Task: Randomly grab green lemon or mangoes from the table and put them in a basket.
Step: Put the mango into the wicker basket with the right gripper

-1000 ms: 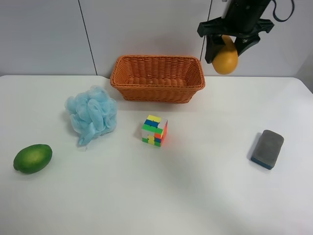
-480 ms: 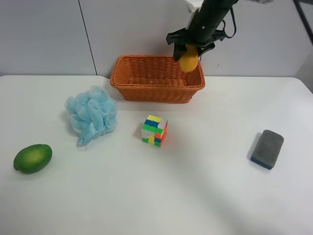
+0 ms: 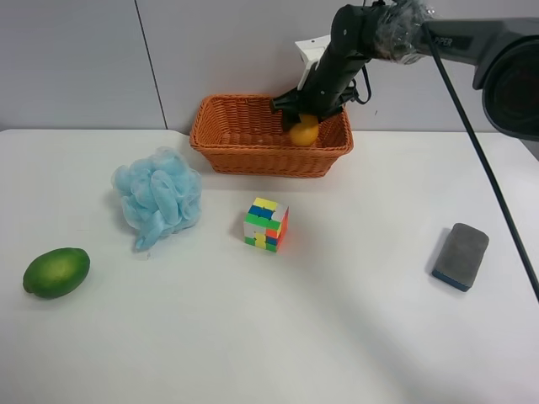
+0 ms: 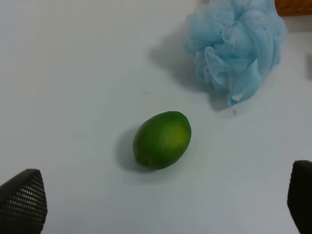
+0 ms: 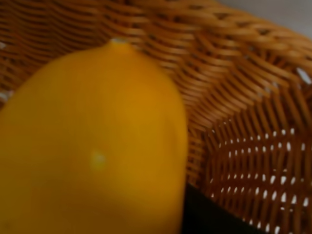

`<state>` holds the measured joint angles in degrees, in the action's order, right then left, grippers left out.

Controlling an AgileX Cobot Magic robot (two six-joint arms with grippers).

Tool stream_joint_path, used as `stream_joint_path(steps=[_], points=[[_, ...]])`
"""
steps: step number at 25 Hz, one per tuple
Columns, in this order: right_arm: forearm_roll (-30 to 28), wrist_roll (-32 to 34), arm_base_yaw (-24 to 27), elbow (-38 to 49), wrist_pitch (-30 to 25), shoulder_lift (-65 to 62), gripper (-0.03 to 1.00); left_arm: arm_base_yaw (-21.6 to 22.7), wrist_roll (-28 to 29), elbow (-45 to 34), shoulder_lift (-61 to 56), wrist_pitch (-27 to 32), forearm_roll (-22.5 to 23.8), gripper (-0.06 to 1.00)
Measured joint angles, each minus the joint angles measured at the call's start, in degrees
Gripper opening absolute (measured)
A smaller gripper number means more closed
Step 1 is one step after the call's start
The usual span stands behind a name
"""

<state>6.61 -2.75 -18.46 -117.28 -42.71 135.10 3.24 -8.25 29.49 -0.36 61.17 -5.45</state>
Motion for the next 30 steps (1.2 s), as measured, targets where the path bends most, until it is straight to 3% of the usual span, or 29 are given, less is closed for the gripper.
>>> stream_joint_path(steps=[8, 11, 13, 20, 24, 30], points=[[-0.2, 0.0, 0.0, 0.0, 0.1, 0.3, 0.63, 0.0, 0.0, 0.0, 0.0, 0.0, 0.0, 0.99], [-0.6, 0.0, 0.0, 0.0, 0.4, 0.3, 0.87, 0.0, 0.0, 0.0, 0.0, 0.0, 0.0, 0.99], [-0.9, -0.2, 0.0, -0.2, 0.4, 0.3, 0.95, 0.0, 0.0, 0.0, 0.0, 0.0, 0.0, 0.99], [-0.9, -0.4, 0.0, -0.2, -0.2, -0.4, 0.99, 0.0, 0.0, 0.0, 0.0, 0.0, 0.0, 0.99], [-1.8, -0.4, 0.0, -0.2, -4.4, -4.4, 0.99, 0.0, 0.0, 0.0, 0.0, 0.0, 0.0, 0.99], [-3.7, -0.4, 0.0, -0.2, -19.1, -14.1, 0.99, 0.0, 0.0, 0.0, 0.0, 0.0, 0.0, 0.99]])
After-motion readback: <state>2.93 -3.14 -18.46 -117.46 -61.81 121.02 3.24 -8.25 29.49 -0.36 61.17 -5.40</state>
